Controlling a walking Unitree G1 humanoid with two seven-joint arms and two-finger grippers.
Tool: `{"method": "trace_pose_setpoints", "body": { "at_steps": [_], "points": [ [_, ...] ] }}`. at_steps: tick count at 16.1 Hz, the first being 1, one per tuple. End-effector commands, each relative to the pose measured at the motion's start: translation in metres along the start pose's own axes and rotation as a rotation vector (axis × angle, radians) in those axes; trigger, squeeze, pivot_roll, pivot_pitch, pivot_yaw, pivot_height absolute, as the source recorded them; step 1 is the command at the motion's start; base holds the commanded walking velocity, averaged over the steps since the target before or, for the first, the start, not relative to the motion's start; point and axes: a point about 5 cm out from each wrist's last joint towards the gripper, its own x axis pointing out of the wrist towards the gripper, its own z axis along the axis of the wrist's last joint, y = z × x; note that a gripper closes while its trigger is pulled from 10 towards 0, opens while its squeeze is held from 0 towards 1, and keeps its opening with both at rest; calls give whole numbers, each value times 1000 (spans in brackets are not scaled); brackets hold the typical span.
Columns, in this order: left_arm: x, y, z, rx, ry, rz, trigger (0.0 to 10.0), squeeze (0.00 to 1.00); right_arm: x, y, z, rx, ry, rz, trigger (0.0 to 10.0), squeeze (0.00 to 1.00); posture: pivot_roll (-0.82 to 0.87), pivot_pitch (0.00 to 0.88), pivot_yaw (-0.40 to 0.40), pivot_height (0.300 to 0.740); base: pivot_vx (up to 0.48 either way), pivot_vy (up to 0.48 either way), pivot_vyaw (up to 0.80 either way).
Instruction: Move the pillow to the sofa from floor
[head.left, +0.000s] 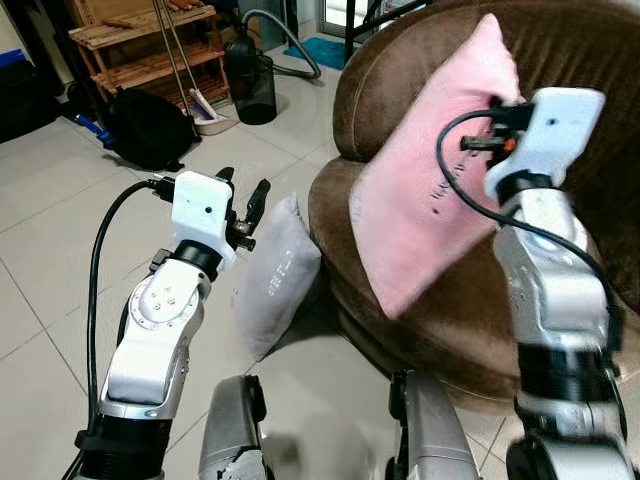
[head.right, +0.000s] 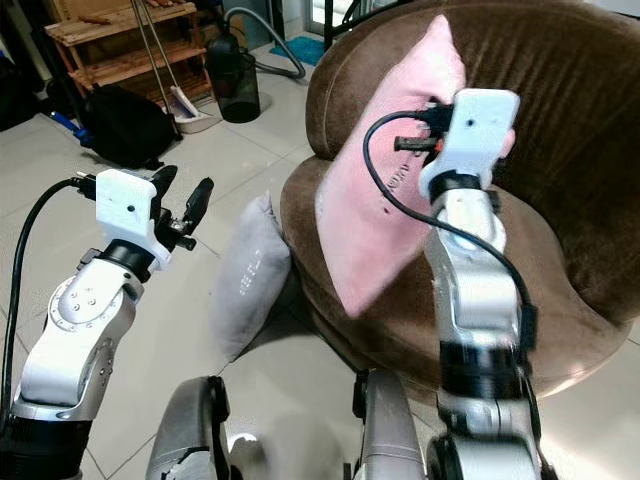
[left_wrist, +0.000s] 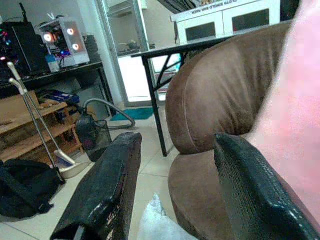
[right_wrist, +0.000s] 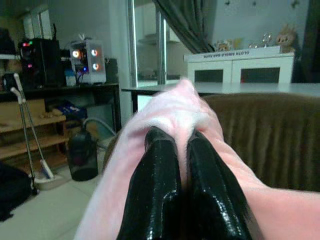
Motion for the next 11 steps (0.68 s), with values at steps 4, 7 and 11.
{"method": "trace_pose_setpoints", "body": {
  "at_steps": [4, 7, 11],
  "points": [
    [0, -3, 4, 23, -25, 7, 10000, 0, -25, 15, 8, 34, -2, 18, 10000, 0, -92, 0, 29, 644, 0, 0, 0],
    [1, -5, 12, 40, -56, 15, 10000, 0, -36, 17, -2, 53, 57, -9, 10000, 0, -74, 5, 29, 669, 0, 0, 0],
    [2, -3, 13, 51, -65, 9, 10000, 0, -35, 12, 1, 58, 53, -35, 10000, 0, -71, 4, 39, 694, 0, 0, 0]
  ]
}}
